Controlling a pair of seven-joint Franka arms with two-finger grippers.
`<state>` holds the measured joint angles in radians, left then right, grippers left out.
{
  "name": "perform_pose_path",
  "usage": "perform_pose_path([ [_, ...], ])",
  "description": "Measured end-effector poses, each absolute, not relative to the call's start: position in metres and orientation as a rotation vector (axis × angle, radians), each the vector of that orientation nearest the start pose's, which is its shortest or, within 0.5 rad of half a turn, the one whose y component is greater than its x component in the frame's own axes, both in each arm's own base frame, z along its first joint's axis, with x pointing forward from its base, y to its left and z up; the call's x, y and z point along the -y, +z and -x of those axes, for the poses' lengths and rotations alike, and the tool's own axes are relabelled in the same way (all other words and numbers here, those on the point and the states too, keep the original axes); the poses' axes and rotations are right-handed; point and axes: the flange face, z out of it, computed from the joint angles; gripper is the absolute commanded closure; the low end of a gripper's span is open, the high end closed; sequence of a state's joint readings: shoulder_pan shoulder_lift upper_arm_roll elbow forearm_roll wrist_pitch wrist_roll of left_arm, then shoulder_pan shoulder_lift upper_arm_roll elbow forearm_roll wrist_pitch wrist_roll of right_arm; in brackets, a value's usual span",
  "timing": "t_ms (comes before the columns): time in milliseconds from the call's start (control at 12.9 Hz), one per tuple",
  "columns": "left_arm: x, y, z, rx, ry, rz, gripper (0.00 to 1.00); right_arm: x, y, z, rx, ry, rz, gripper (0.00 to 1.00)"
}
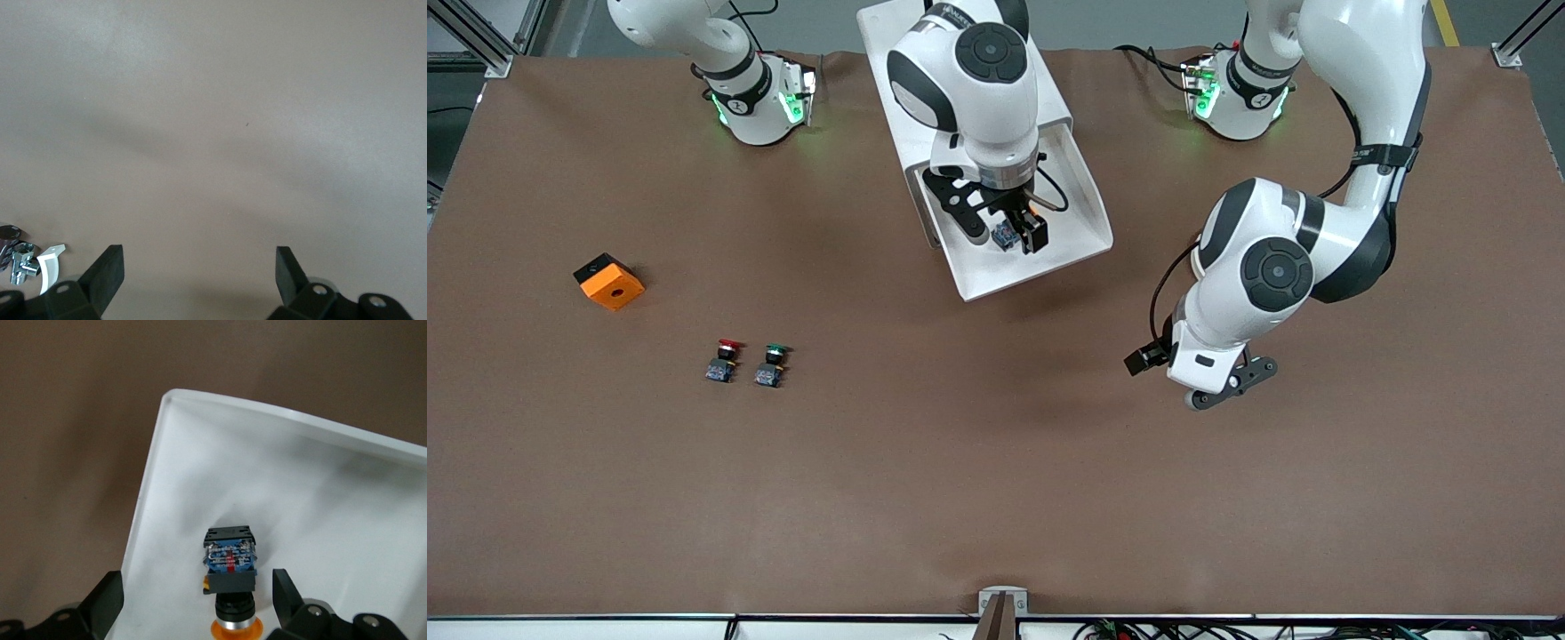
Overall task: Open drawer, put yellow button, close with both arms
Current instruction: 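Release the button in the drawer and withdraw the right gripper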
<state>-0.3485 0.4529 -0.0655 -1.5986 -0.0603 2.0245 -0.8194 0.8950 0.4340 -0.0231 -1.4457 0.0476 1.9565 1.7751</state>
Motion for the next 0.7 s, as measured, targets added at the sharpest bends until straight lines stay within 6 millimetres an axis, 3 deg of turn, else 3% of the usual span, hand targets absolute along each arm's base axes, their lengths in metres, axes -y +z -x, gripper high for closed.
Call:
perform_pose_path([
  [155,0.27,0.368,-0.62,0.695,0.109,3.116,0.0,-0.526,0.459,-0.454,-1.289,0.014,2.761,0.0],
  [310,0.271,0.368,-0.62,0.694,0.106,3.118,0.0,-0.499,0.478,-0.478,-1.199,0.02,2.831,0.0],
  [465,0.275,0.368,-0.618,0.684,0.106,3.12,0.0,-0.454,0.505,-0.512,-1.129,0.036,2.894,0.0],
  [697,0.296,0.368,-0.608,0.657,0.109,3.124,0.0,-0.363,0.531,-0.562,-0.925,0.096,3.019,0.0],
])
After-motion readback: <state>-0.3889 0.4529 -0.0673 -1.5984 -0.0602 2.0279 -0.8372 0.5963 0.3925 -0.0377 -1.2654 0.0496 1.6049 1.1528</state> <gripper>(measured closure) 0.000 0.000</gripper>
